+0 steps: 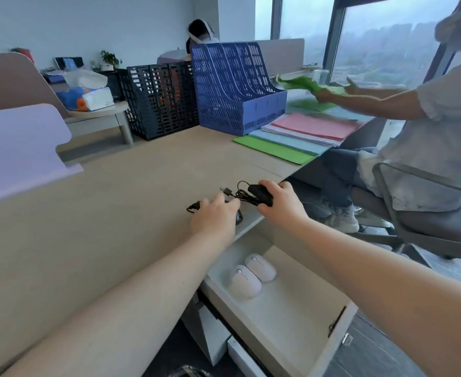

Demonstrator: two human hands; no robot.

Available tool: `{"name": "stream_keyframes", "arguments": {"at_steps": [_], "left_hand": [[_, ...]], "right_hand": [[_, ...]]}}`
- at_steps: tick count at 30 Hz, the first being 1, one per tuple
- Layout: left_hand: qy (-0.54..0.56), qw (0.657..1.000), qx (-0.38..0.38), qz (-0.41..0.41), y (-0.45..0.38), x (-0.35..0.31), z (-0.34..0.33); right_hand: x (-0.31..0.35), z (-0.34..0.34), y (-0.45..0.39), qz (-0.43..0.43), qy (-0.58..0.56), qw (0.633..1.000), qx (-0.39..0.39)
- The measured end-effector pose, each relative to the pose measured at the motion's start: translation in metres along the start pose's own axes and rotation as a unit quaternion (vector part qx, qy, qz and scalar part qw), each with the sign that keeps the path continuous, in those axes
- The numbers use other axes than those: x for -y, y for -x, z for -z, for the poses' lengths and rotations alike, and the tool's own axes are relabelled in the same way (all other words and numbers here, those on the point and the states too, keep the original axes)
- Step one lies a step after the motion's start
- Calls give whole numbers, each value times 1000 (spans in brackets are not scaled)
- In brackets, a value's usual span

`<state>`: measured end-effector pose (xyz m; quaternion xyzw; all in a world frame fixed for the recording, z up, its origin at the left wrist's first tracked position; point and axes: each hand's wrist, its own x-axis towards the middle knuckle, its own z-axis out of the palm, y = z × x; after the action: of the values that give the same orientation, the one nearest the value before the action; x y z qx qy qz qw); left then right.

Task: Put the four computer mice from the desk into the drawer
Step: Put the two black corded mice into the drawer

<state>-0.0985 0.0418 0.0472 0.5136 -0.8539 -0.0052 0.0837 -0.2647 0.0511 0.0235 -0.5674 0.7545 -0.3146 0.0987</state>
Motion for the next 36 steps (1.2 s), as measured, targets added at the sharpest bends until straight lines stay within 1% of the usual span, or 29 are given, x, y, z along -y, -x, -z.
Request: {"name": "stream_keyframes", "arguments": {"at_steps": [4,7,12,17,21,25,27,32,36], "left_hand": [[-15,999,10,-34,28,-41,-9],[-18,998,44,-47,49,-65,-25],[-27,992,113,-55,77,-90,-62],[-28,989,142,-43,84,-99,-99],[-19,985,167,-38,86,-102,-123],[-26,983,180,-31,88,-102,-145],[-29,982,185,-27,87,-102,-154],[-43,978,199,-49,86,-104,-172],[-21,965,256,-50,86,-98,-181]], "right_hand": [[-37,15,33,-32,16,999,5],[-64,17,57,-52,25,998,30],[-95,3,86,-85,69,988,109],[-107,-16,98,-91,89,976,178],[-118,-28,103,-80,114,962,236],[-124,-37,103,-61,169,944,278],[-125,-43,102,-50,186,937,291],[-131,-56,99,-25,234,924,302],[-137,-64,97,-23,239,914,327]]}}
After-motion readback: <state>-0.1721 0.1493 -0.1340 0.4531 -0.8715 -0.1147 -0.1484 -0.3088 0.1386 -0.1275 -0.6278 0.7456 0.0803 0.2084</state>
